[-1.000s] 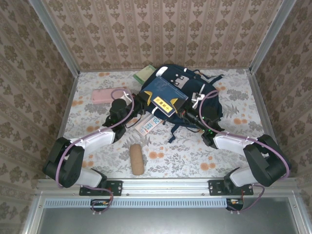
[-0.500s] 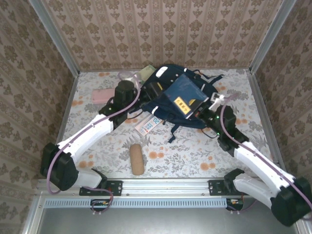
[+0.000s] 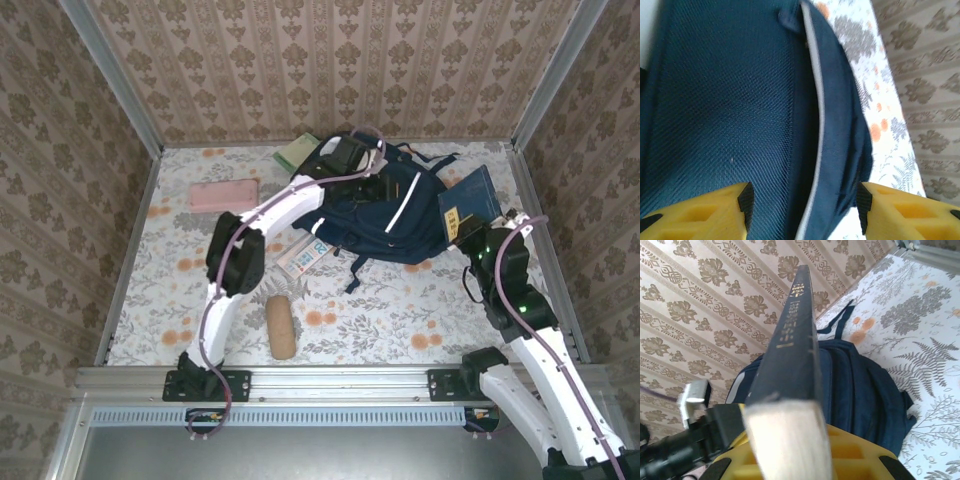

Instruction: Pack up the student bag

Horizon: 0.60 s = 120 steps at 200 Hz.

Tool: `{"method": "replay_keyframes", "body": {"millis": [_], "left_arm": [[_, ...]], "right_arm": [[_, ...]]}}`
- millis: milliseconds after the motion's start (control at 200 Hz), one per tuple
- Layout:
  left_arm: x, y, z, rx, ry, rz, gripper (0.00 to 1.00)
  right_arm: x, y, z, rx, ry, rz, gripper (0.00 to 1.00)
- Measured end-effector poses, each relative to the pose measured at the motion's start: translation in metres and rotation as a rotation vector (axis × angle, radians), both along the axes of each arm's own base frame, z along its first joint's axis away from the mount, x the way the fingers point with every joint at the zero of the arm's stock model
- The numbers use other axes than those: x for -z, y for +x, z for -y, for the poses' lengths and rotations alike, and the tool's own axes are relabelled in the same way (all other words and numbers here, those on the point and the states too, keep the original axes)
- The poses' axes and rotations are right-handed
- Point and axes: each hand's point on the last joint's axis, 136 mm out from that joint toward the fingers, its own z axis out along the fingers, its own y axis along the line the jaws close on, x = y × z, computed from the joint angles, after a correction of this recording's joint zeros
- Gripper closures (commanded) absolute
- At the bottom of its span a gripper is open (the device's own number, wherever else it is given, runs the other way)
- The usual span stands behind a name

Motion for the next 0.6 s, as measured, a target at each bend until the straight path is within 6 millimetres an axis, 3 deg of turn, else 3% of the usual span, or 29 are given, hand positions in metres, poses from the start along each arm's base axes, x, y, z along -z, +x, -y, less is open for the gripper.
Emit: {"method": "replay_keyframes", "body": {"millis": [80,270,600], "left_arm": [[0.016,0.001,0.013,0.042,-0.004,-0.031,0.42],[0.028,-0.009,0.035,0.122,-0.017,-0.037,0.43],[0.046,-0.024,0.052,0.173,-0.025,-0.072,0.53]], "right_arm": [[-0.001,-0.004,0.002,-0.001,-0.019,0.001,1.0],[0.005,-0.007,0.005,-0.002,-0.051,-0.018,1.0],[0.029,-0.009,0.004,-0.02,-0.068,-0.072,1.0]]}}
